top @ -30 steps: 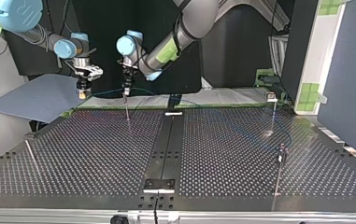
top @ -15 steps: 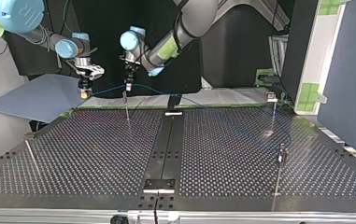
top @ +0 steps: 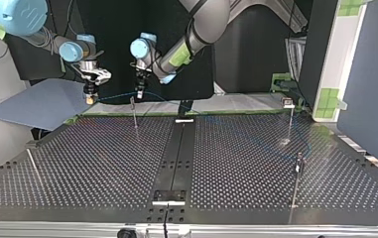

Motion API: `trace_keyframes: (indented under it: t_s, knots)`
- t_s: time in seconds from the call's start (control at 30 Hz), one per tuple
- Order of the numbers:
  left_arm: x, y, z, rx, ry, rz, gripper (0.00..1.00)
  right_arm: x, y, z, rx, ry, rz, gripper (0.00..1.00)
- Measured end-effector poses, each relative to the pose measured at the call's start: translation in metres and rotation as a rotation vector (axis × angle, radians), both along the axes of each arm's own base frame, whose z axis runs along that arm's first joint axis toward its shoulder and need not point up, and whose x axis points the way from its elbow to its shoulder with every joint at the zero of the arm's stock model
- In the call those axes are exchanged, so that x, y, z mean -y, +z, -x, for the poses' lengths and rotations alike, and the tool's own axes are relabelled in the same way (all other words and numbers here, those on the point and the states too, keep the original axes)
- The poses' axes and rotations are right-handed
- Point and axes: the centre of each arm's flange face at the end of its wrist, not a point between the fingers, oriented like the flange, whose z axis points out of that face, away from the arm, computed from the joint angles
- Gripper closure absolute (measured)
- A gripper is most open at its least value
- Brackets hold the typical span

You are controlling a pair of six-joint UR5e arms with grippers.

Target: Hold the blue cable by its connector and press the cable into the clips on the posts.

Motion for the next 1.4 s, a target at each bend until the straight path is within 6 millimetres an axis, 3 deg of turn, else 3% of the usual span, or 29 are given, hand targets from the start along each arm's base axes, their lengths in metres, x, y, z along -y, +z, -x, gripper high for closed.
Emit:
trace_keyframes:
  t_s: [0.23,0.43,0.7,0.97,1.4]
  knots:
    - [-0.018,-0.014,-0.008,-0.021,0.009,-0.005,1.00,0.001,-0.001,0.000,0.000,0.001,-0.001,1.00]
    - [-0.021,-0.013,-0.013,-0.027,0.018,-0.019,1.00,0.001,-0.002,-0.001,0.000,0.002,0.000,1.00]
    - [-0.011,0.011,0.000,-0.009,0.003,-0.016,1.00,0.002,-0.002,-0.001,0.000,0.001,0.001,1.00]
    - [0.000,0.038,-0.015,0.016,-0.004,0.017,1.00,0.002,-0.002,-0.001,0.000,0.002,0.000,1.00]
    - [-0.015,0.028,-0.025,0.006,0.001,0.012,1.00,0.002,-0.003,-0.002,0.000,0.004,-0.001,1.00]
